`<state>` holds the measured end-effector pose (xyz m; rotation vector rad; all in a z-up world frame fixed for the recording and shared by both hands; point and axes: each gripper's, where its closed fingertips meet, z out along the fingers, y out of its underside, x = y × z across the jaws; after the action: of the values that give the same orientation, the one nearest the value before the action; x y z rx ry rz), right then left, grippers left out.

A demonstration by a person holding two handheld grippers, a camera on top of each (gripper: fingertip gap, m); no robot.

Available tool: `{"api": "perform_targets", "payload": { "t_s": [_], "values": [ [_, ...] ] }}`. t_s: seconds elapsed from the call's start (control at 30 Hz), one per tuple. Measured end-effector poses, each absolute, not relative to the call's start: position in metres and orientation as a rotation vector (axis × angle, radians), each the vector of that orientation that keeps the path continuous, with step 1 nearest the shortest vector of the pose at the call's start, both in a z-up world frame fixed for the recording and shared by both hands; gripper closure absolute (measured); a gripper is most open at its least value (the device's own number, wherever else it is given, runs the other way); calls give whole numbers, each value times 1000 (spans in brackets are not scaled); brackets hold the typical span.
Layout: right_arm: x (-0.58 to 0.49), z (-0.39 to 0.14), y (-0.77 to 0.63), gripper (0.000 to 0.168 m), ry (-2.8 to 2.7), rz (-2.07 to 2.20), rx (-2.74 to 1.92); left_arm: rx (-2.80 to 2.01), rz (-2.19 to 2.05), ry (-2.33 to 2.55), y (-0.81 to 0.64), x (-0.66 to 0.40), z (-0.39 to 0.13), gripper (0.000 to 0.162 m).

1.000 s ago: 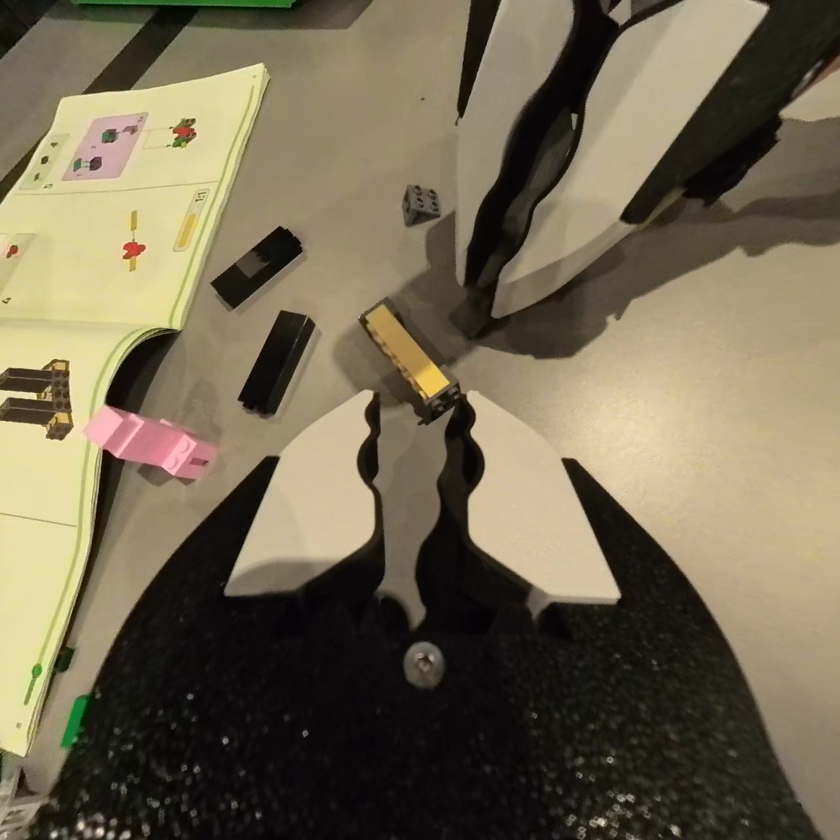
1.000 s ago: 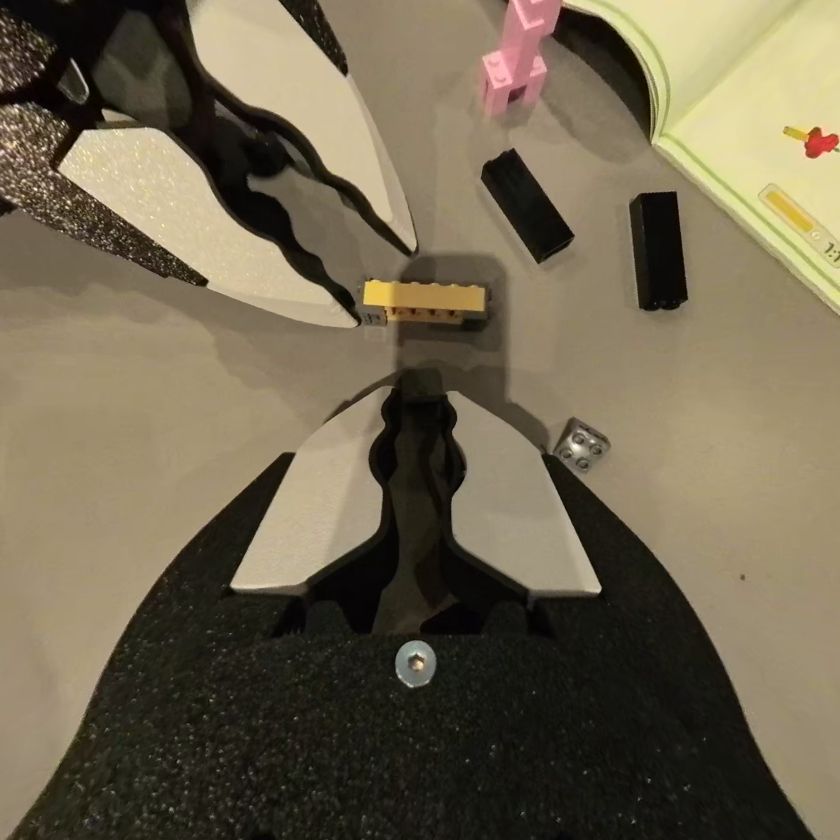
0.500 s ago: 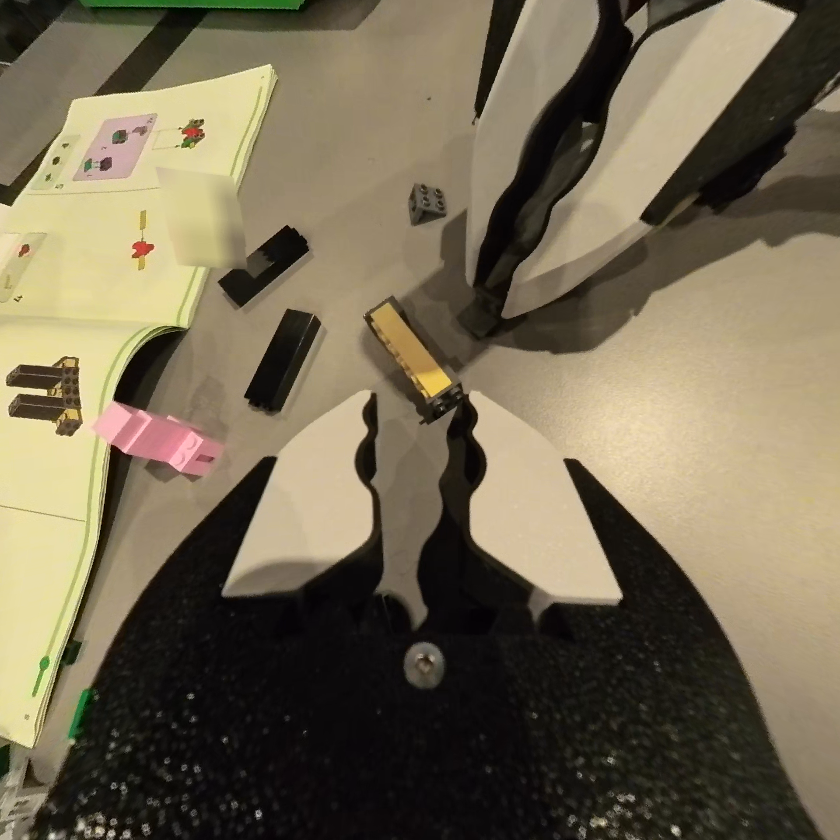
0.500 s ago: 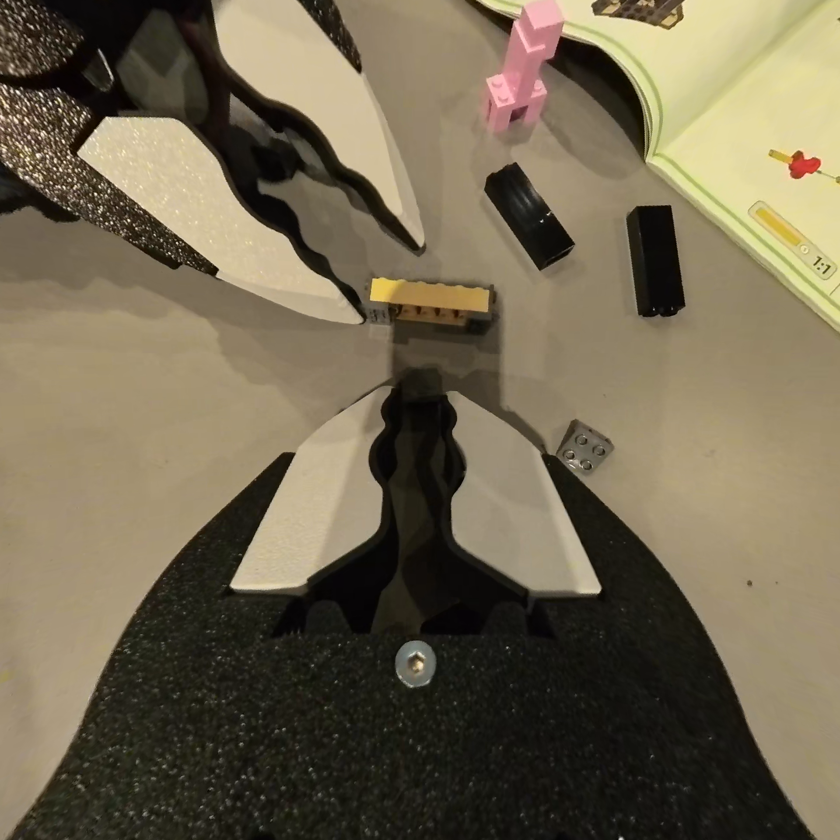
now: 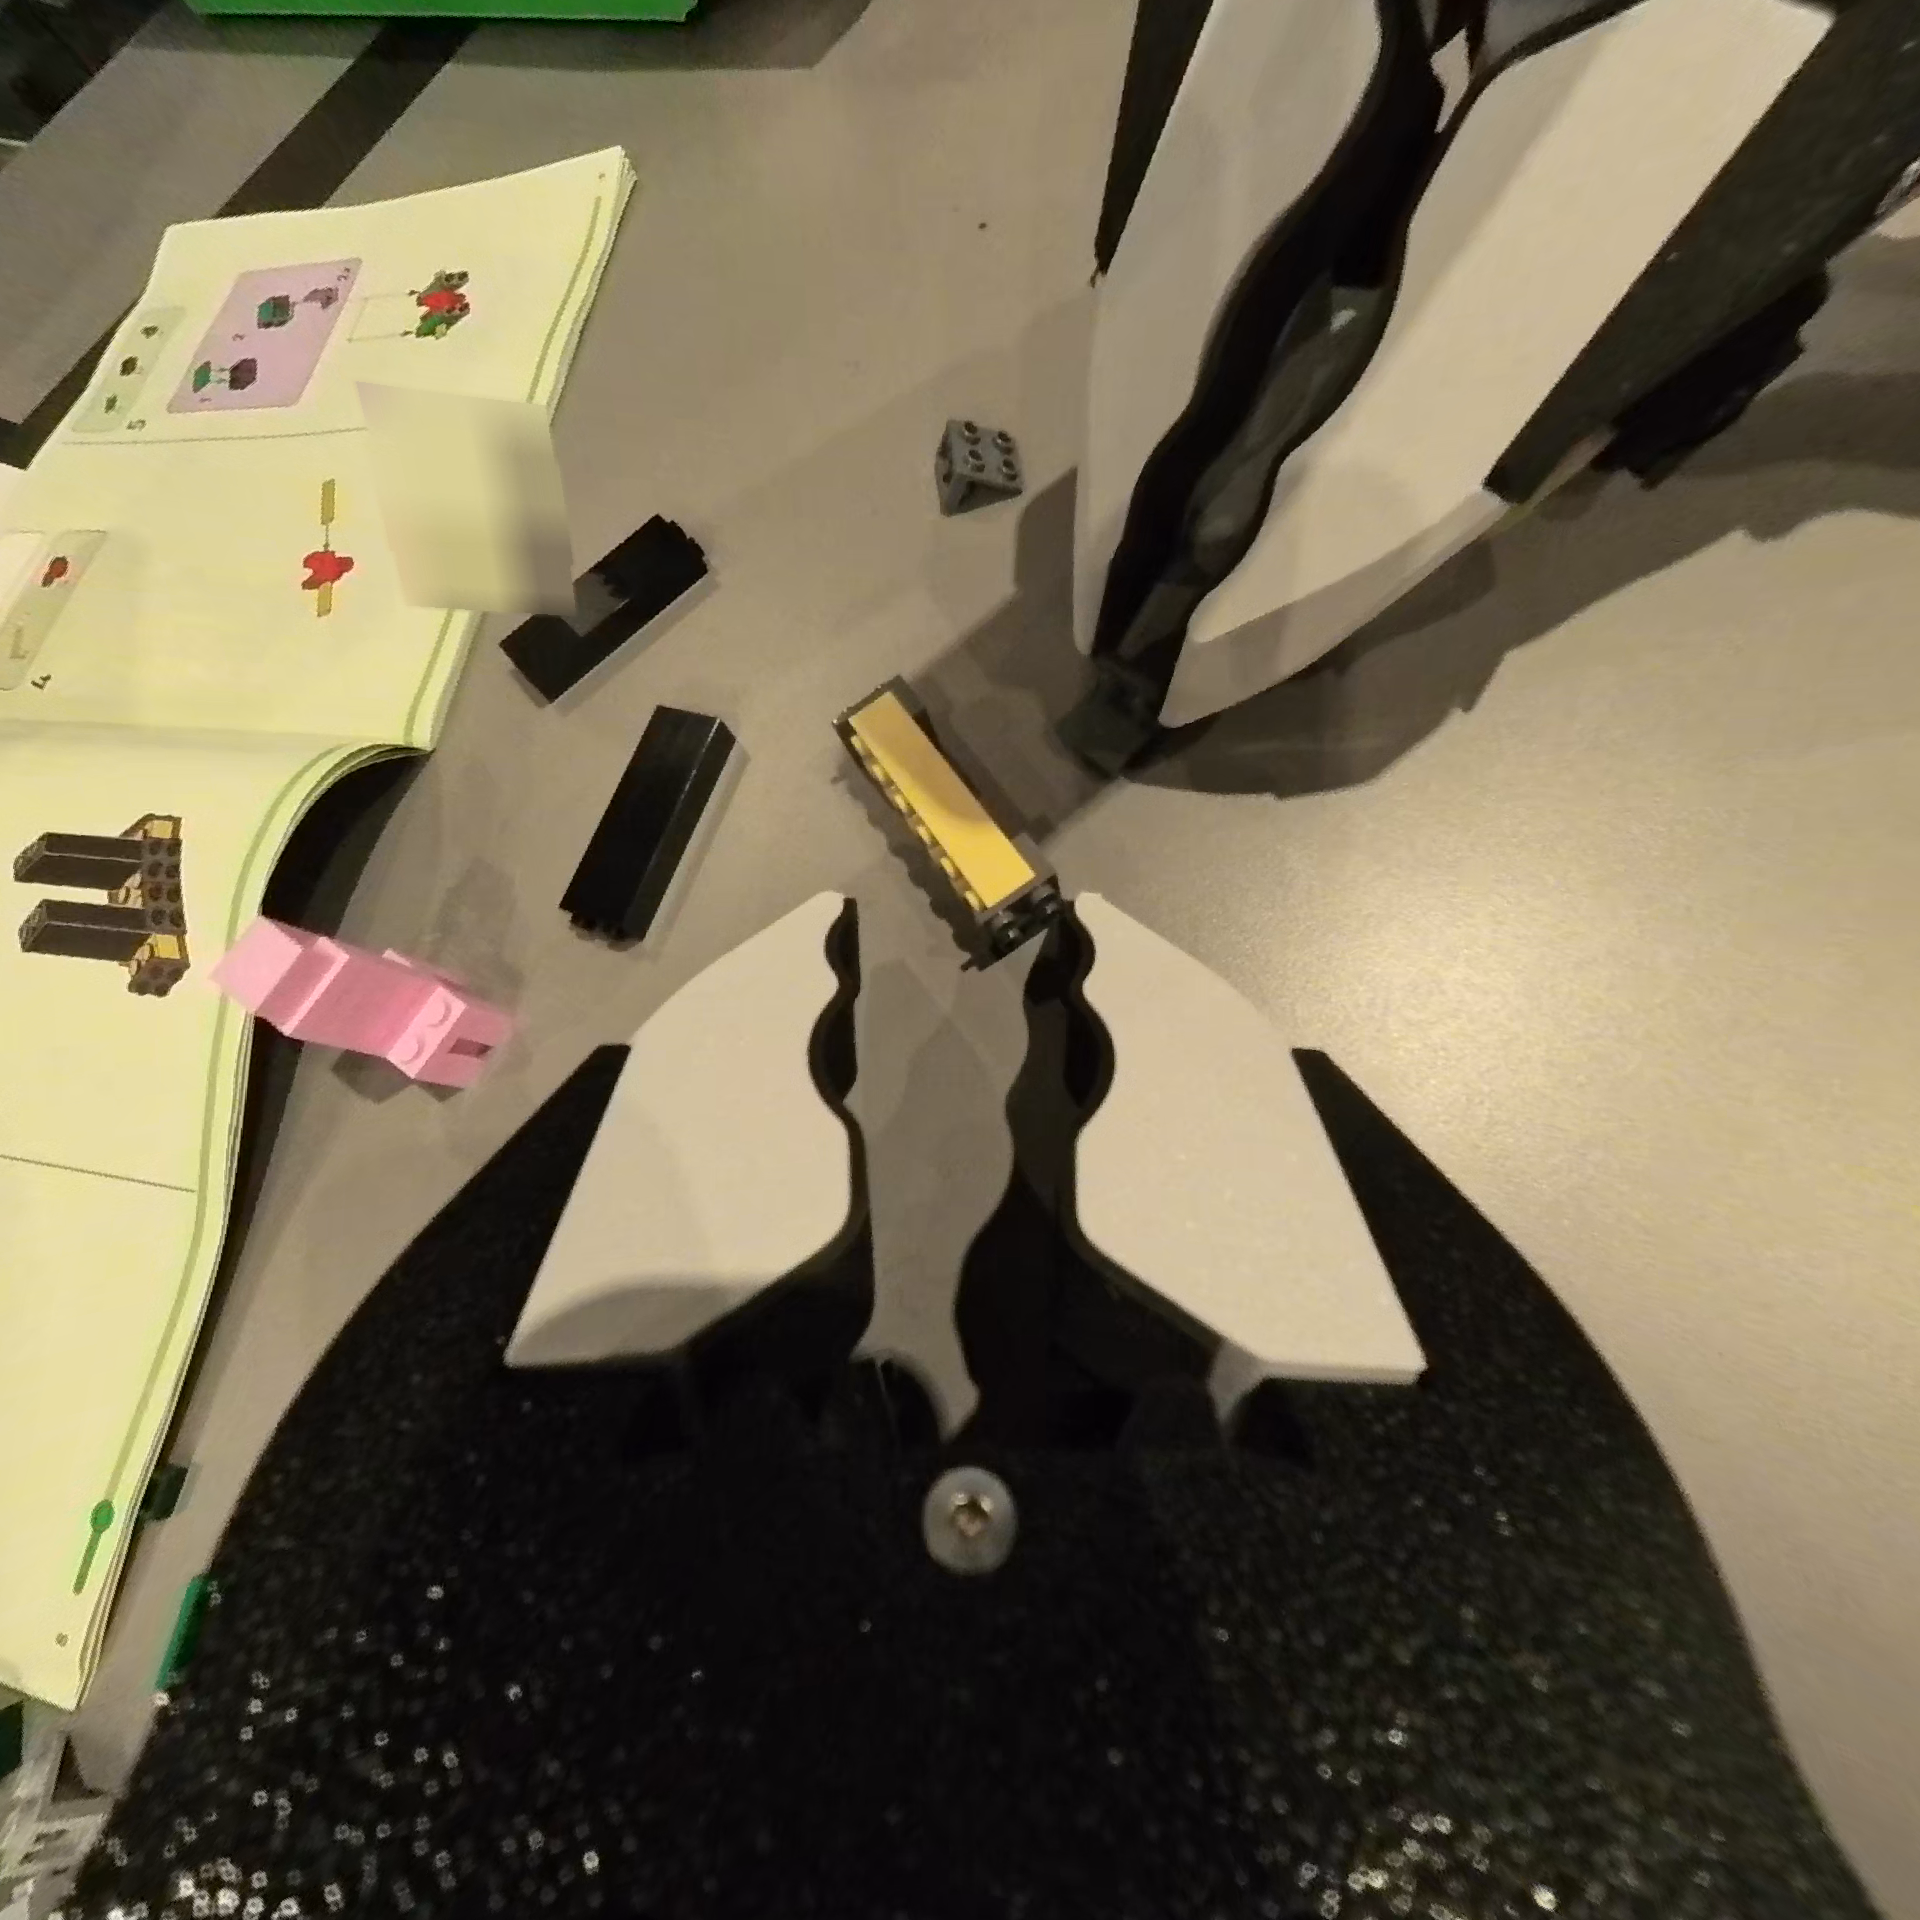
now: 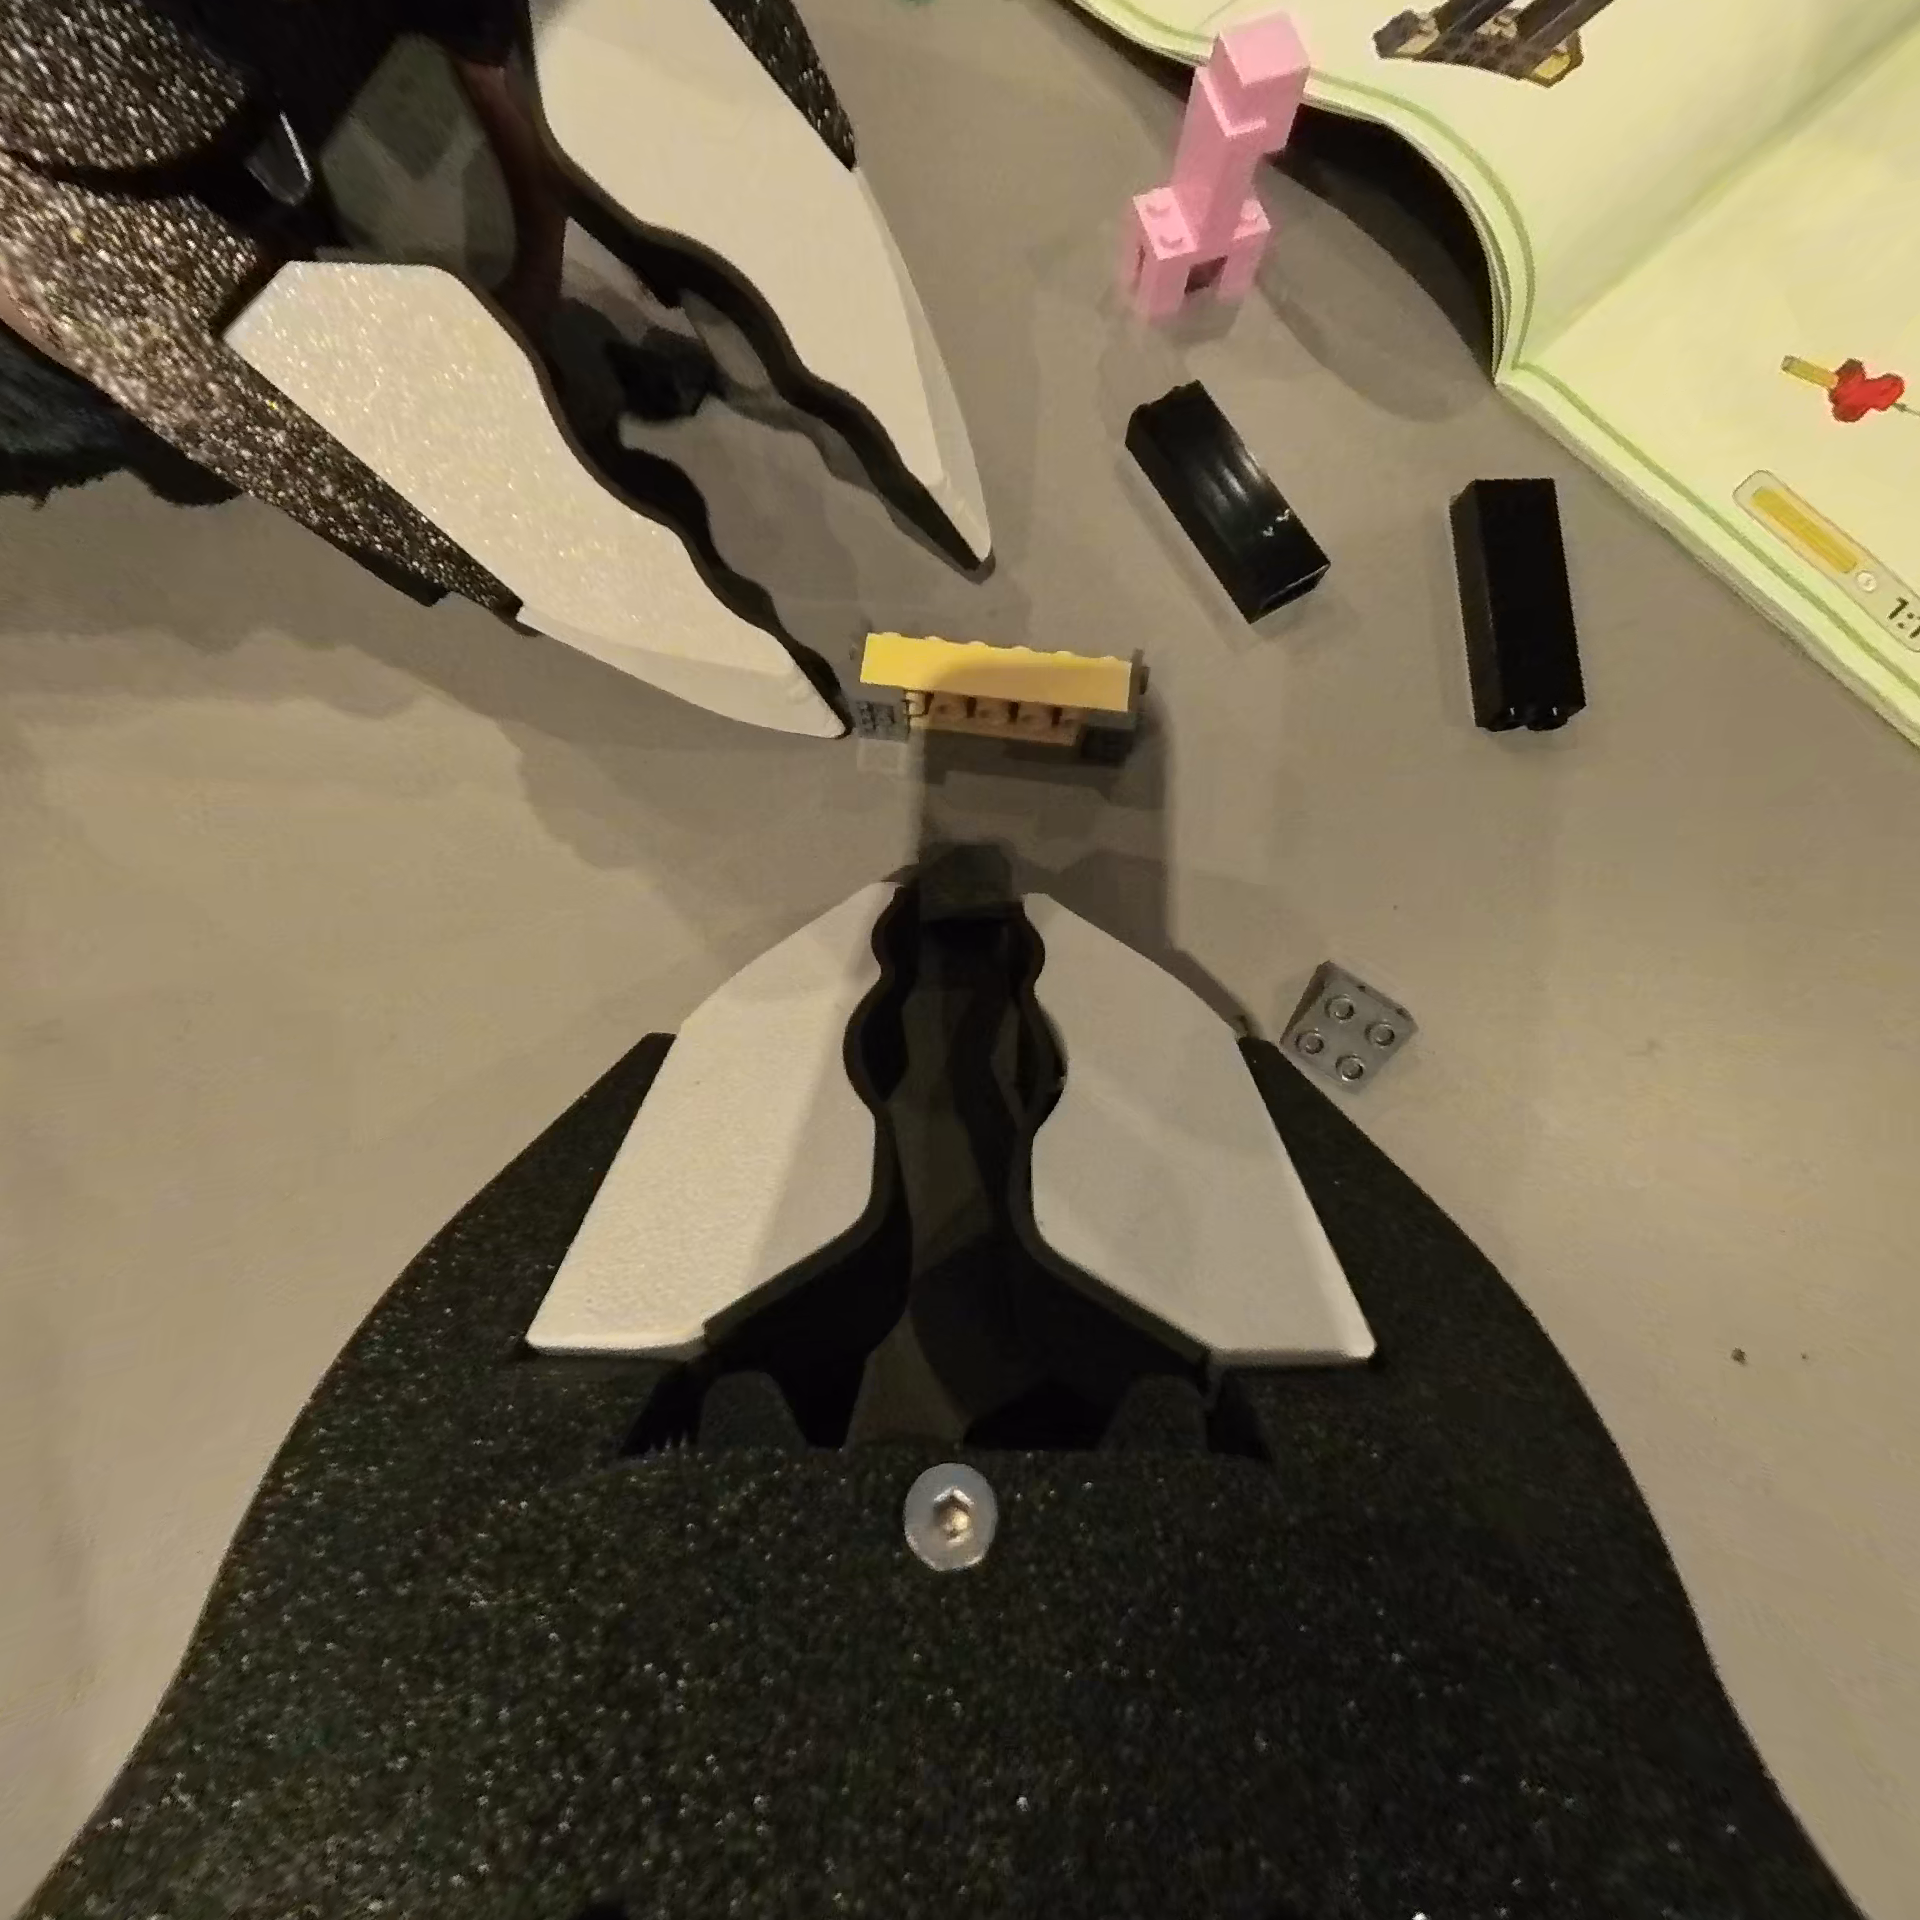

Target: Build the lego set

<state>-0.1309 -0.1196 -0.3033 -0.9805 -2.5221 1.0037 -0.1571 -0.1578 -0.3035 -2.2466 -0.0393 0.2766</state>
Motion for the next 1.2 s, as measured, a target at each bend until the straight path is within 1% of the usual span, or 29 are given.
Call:
{"api": "perform_targets", "payload": {
  "t_s": [0.03, 0.13, 0.17, 0.23, 0.27, 0.4, 0.47, 0.57, 0.7, 0.73, 0.83, 0.97, 1.1, 1.2],
  "values": [
    [-131, -303, -120, 152, -2521, 1006, -979, -2246, 277, -39, -158, -157, -304, 126],
    [-132, -303, -119, 152, -2514, 997, -970, -2241, 293, -43, -158, -159, -303, 121],
    [-132, -302, -118, 152, -2510, 992, -958, -2236, 308, -48, -158, -160, -302, 116],
    [-134, -294, -113, 152, -2467, 988, -917, -2218, 358, -69, -160, -166, -298, 101],
    [-136, -287, -109, 152, -2426, 1005, -898, -2194, 394, -66, -160, -169, -294, 99],
    [-134, -259, -111, 152, -2322, 1226, -791, -2051, 471, 103, -150, -153, -270, 109],
    [-134, -250, -113, 152, -2261, 1312, -735, -2017, 448, 199, -144, -139, -267, 114],
    [-134, -248, -113, 153, -2249, 1348, -738, -2037, 485, 219, -143, -139, -271, 116],
    [-137, -258, -109, 152, -2274, 1276, -824, -2066, 495, 59, -153, -160, -272, 113],
    [-136, -262, -111, 152, -2301, 1252, -836, -2066, 487, 5, -157, -166, -271, 110],
    [-132, -279, -116, 152, -2409, 1160, -845, -2050, 456, -119, -165, -178, -270, 108],
    [-126, -295, -124, 152, -2504, 1080, -782, -2039, 564, -252, -181, -202, -266, 107],
    [-122, -295, -129, 152, -2523, 1085, -726, -1950, 692, -387, -204, -228, -250, 109],
    [-121, -291, -130, 147, -2508, 1128, -721, -1871, 655, -479, -216, -240, -244, 109]
  ]
}}
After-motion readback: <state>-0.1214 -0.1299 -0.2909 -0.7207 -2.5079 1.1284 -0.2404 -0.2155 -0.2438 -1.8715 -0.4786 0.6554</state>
